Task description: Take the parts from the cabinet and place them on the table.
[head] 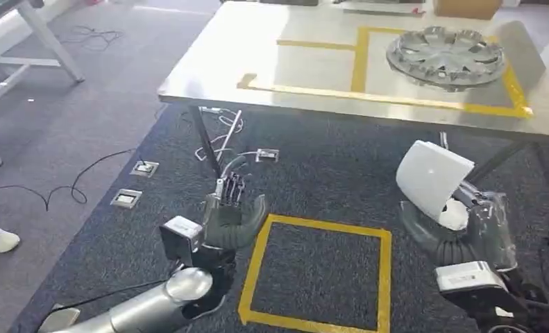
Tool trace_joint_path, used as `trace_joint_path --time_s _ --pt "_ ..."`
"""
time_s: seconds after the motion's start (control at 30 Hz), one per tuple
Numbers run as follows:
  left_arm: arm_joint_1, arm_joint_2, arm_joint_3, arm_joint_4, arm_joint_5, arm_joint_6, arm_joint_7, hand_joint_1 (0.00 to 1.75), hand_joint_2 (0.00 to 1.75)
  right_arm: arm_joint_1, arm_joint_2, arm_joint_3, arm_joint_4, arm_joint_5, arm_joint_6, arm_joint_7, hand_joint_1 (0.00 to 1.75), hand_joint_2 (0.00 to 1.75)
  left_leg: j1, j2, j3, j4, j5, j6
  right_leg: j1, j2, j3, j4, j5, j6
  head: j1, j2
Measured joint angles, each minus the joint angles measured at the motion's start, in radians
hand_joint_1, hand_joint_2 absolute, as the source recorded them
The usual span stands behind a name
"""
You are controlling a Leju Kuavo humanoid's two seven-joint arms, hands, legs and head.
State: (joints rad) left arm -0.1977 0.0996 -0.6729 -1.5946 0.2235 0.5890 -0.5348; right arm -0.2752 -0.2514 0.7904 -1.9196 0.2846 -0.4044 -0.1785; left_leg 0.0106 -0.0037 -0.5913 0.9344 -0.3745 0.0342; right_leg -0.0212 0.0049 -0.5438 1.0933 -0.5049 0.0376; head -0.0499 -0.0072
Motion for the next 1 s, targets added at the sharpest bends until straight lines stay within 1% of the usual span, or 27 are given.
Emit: trace_joint_path --time_s 0.03,0.07,0.1,0.13,0.17,0.2,0.23,0.27,0.3,0.33,0.37,0.4,0.43,0.47,0.5,0.57,0.6,0.63,0.67,0.73,0.77,0.8,0.83,0.87,0.93,0.97,1.0 --pt "0.001 -0.002 0.0 0.0 0.0 0.0 0.0 0.0 1.75 0.001 0.001 0.001 0.0 0.0 0.0 0.0 1.75 1.75 -0.001 0.0 0.007 0.0 -0.009 0.002 0.001 0.0 -0.055 0.089 -0.035 0.002 0.001 0.0" --pt "0.002 -0.002 0.0 0.0 0.0 0.0 0.0 0.0 1.75 0.003 0.001 0.002 0.001 0.0 0.0 -0.002 1.75 1.75 -0.004 0.0 0.016 0.0 -0.018 0.004 0.002 0.0 -0.102 0.159 -0.077 0.003 0.001 0.0" --pt "0.004 -0.002 0.0 0.0 0.0 0.0 0.0 0.0 1.75 0.005 0.001 0.001 0.002 0.0 0.0 -0.001 1.75 1.75 -0.006 -0.002 0.028 0.0 -0.027 0.005 0.002 0.0 -0.132 0.192 -0.101 0.003 0.003 0.0" --pt "0.006 -0.002 0.0 0.0 0.0 0.0 0.0 0.0 1.75 0.006 0.001 0.001 0.003 0.0 0.0 -0.001 1.75 1.75 -0.009 -0.004 0.043 0.0 -0.038 0.006 0.003 0.0 -0.139 0.177 -0.094 0.0 0.003 0.0" --pt "0.006 -0.002 0.0 0.0 0.0 0.0 0.0 0.0 1.75 0.007 0.001 0.001 0.003 0.0 0.0 -0.001 1.75 1.75 -0.011 -0.006 0.058 0.0 -0.048 0.006 0.004 0.0 -0.13 0.125 -0.061 -0.005 0.004 0.0" --pt "0.006 -0.003 0.0 0.0 0.0 0.0 0.0 0.0 1.75 0.006 0.001 0.001 0.003 0.0 0.0 -0.001 1.75 1.75 -0.014 -0.007 0.076 0.0 -0.059 0.006 0.006 0.0 -0.107 0.047 -0.008 -0.012 0.006 0.0" --pt "0.005 -0.003 0.0 0.0 0.0 0.0 0.0 0.0 1.75 0.006 0.001 0.001 0.003 0.0 0.0 -0.001 1.75 1.75 -0.016 -0.007 0.094 0.0 -0.072 0.005 0.013 0.0 -0.079 -0.048 0.066 -0.024 0.006 0.0" --pt "0.006 -0.003 0.0 0.0 0.0 0.0 0.0 0.0 1.75 0.006 0.001 0.001 0.003 0.0 0.0 -0.002 1.75 1.75 -0.015 -0.007 0.098 -0.003 -0.083 0.003 0.02 0.0 -0.064 -0.127 0.152 -0.038 0.008 0.0" --pt "0.007 -0.003 0.0 0.002 0.0 0.0 0.001 0.0 1.75 0.006 0.002 0.001 0.004 0.0 0.0 -0.002 1.75 1.75 -0.02 -0.011 0.107 0.003 -0.089 -0.004 0.024 -0.002 -0.069 -0.144 0.123 -0.041 0.009 0.0" --pt "0.005 -0.004 0.0 0.001 -0.001 0.0 0.0 0.0 1.75 0.007 0.002 0.001 0.004 0.0 0.001 -0.001 1.75 1.75 -0.02 -0.01 0.103 0.001 -0.098 -0.012 0.027 -0.001 -0.052 -0.144 0.125 -0.042 0.011 0.0" --pt "0.006 -0.004 0.0 0.001 -0.002 -0.003 0.001 0.0 1.75 0.007 0.002 0.0 0.005 0.0 0.001 -0.002 1.75 1.75 -0.02 -0.009 0.109 0.005 -0.096 -0.016 0.028 -0.001 -0.054 -0.147 0.128 -0.047 0.011 0.0" --pt "0.005 -0.005 0.0 0.0 -0.004 -0.003 0.001 0.0 1.75 0.006 0.002 0.0 0.005 0.001 0.001 -0.003 1.75 1.75 -0.021 -0.009 0.113 0.004 -0.095 -0.019 0.025 -0.001 -0.045 -0.15 0.127 -0.053 0.012 0.0" --pt "0.003 -0.004 0.0 0.0 -0.006 -0.005 0.001 0.0 1.75 0.007 0.002 0.0 0.005 0.002 0.001 -0.005 1.75 1.75 -0.022 -0.008 0.109 0.015 -0.104 -0.023 0.015 0.0 -0.025 -0.162 0.126 -0.054 0.01 0.0" --pt "0.003 -0.004 0.0 0.0 -0.007 -0.006 0.0 0.0 1.75 0.006 0.002 -0.002 0.005 0.002 0.0 -0.006 1.75 1.75 -0.02 -0.006 0.093 0.06 -0.104 -0.03 0.015 0.001 -0.014 -0.169 0.124 -0.057 0.008 0.0" --pt "0.001 -0.004 0.0 0.0 -0.008 -0.008 -0.001 0.0 1.75 0.005 0.003 -0.002 0.005 0.002 -0.001 -0.008 1.75 1.75 -0.019 -0.005 0.045 0.136 -0.118 -0.036 0.014 0.001 -0.008 -0.17 0.119 -0.062 0.001 0.0" --pt "0.004 -0.004 0.0 0.0 -0.007 -0.01 -0.001 0.0 1.75 0.007 0.005 -0.001 0.006 0.002 -0.001 -0.011 1.75 1.75 -0.011 -0.005 -0.063 0.283 -0.175 -0.047 0.014 0.001 0.001 -0.17 0.106 -0.062 -0.004 0.0" --pt "0.006 -0.003 0.0 0.001 -0.007 -0.011 -0.001 0.0 1.75 0.007 0.005 -0.001 0.007 0.002 -0.001 -0.012 1.75 1.75 -0.009 -0.004 -0.108 0.327 -0.201 -0.05 0.014 0.001 0.008 -0.17 0.097 -0.062 -0.005 0.0" --pt "0.007 -0.003 0.0 0.001 -0.007 -0.012 -0.001 0.0 1.75 0.007 0.005 -0.001 0.01 0.002 -0.002 -0.012 1.75 1.75 -0.008 -0.004 -0.128 0.327 -0.197 -0.051 0.014 0.002 0.019 -0.169 0.089 -0.061 -0.007 0.0" --pt "0.007 -0.003 0.0 0.001 -0.007 -0.012 -0.001 0.0 1.75 0.007 0.005 0.0 0.01 0.002 -0.002 -0.012 1.75 1.75 -0.007 -0.004 -0.126 0.282 -0.162 -0.05 0.014 0.003 0.033 -0.169 0.078 -0.06 -0.009 0.0" --pt "0.007 -0.003 0.0 0.001 -0.006 -0.015 -0.001 0.0 1.75 0.006 0.005 0.0 0.01 0.002 -0.002 -0.007 1.75 1.75 -0.007 -0.003 -0.073 0.11 -0.035 -0.044 0.014 0.004 0.063 -0.169 0.056 -0.055 -0.012 0.0" --pt "0.007 -0.002 0.0 0.001 -0.006 -0.015 -0.001 0.0 1.75 0.006 0.005 0.0 0.01 0.002 -0.002 -0.004 1.75 1.75 -0.007 -0.002 -0.048 0.028 0.034 -0.04 0.014 0.003 0.065 -0.171 0.045 -0.051 -0.013 0.0" --pt "0.006 -0.002 0.0 0.002 -0.006 -0.017 -0.001 0.0 1.75 0.006 0.005 0.0 0.011 0.002 -0.001 -0.003 1.75 1.75 -0.015 -0.002 -0.049 0.005 0.023 -0.035 0.019 0.007 0.079 -0.163 0.034 -0.044 -0.009 0.0" --pt "0.006 -0.002 0.0 0.002 -0.004 -0.018 -0.001 0.0 1.75 0.005 0.005 0.0 0.011 0.003 -0.002 -0.002 1.75 1.75 -0.015 -0.002 -0.045 0.009 0.013 -0.026 0.019 0.008 0.074 -0.166 0.027 -0.037 -0.01 0.0" --pt "0.006 -0.002 0.0 0.002 -0.005 -0.02 -0.001 0.0 1.75 0.005 0.005 0.0 0.011 0.003 -0.001 -0.001 1.75 1.75 -0.014 -0.004 -0.043 0.007 0.025 -0.02 0.019 0.009 0.085 -0.164 0.024 -0.032 -0.008 0.0" --pt "0.003 -0.003 0.0 0.002 -0.006 -0.021 -0.001 0.0 1.75 0.001 0.005 0.0 0.01 0.003 0.0 -0.001 1.75 1.75 -0.011 -0.005 -0.023 0.004 0.016 -0.007 0.019 0.008 0.092 -0.155 0.019 -0.024 -0.007 0.0" --pt "0.003 -0.003 0.0 0.001 -0.007 -0.021 0.0 0.0 1.75 0.001 0.005 -0.001 0.011 0.004 0.0 -0.001 1.75 1.75 -0.009 -0.004 -0.013 0.0 0.01 -0.002 0.015 0.004 0.074 -0.125 0.011 -0.018 -0.007 0.0" --pt "0.001 -0.003 0.0 0.001 -0.007 -0.021 0.0 0.0 1.75 -0.003 0.005 -0.001 0.01 0.005 0.0 -0.002 1.75 1.75 -0.008 -0.004 -0.004 0.0 0.004 0.004 0.015 0.003 0.044 -0.06 -0.007 -0.012 -0.002 0.0"
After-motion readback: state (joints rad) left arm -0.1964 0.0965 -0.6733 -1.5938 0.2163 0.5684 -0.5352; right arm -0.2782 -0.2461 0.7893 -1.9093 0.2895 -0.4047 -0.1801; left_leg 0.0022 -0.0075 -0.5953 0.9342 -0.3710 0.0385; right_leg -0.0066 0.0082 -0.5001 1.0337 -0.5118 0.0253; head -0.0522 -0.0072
